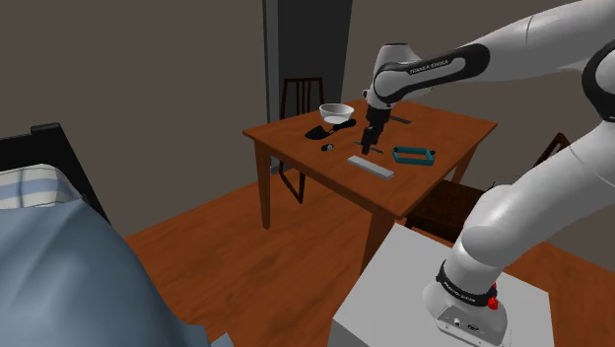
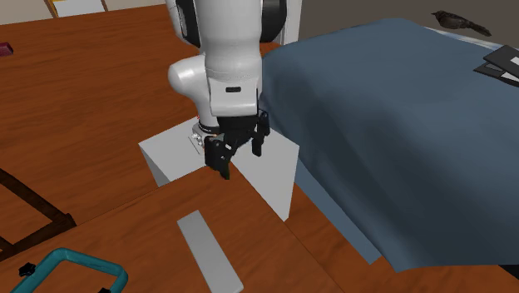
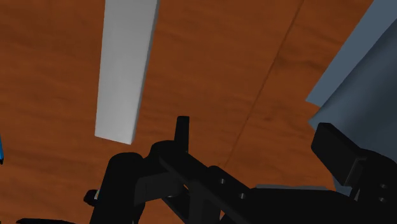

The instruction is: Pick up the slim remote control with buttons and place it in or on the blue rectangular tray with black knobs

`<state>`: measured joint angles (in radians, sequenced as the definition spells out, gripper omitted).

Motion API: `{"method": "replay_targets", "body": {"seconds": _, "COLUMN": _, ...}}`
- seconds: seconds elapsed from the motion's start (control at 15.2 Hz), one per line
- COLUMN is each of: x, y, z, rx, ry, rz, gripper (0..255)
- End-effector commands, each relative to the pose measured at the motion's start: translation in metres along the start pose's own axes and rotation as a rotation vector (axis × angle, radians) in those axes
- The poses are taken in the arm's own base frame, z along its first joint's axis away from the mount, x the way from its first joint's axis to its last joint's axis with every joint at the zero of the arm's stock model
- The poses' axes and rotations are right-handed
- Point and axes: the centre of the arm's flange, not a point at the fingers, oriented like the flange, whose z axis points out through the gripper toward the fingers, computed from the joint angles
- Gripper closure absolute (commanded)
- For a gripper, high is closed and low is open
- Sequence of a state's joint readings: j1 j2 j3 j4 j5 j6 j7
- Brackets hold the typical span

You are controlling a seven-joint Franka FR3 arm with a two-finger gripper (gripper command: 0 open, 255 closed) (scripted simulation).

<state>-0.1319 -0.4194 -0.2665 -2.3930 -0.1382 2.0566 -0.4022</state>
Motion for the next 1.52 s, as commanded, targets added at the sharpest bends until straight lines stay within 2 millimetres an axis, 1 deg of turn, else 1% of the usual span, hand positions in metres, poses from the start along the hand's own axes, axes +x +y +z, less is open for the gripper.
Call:
{"method": "replay_targets", "body": {"seconds": 0.0, "x": 0.004, "y": 0.021, "z": 0.016, "rx": 0.003, "ry": -0.007, "rz": 0.005, "gripper": 0}}
{"method": "replay_targets", "body": {"seconds": 0.73, "x": 0.027, "y": 0.135, "z": 0.11, "rx": 0.026, "ry": -0.05, "rz": 0.035, "gripper": 0}}
{"method": "replay_targets", "body": {"seconds": 0.79, "x": 0.028, "y": 0.138, "z": 0.112, "rx": 0.026, "ry": -0.051, "rz": 0.036, "gripper": 0}}
{"method": "replay_targets", "body": {"seconds": 1.19, "x": 0.026, "y": 0.137, "z": 0.144, "rx": 0.026, "ry": -0.051, "rz": 0.036, "gripper": 0}}
{"method": "replay_targets", "body": {"seconds": 1.25, "x": 0.026, "y": 0.137, "z": 0.152, "rx": 0.026, "ry": -0.051, "rz": 0.036, "gripper": 0}}
{"method": "replay_targets", "body": {"seconds": 1.45, "x": 0.026, "y": 0.137, "z": 0.152, "rx": 0.026, "ry": -0.051, "rz": 0.036, "gripper": 0}}
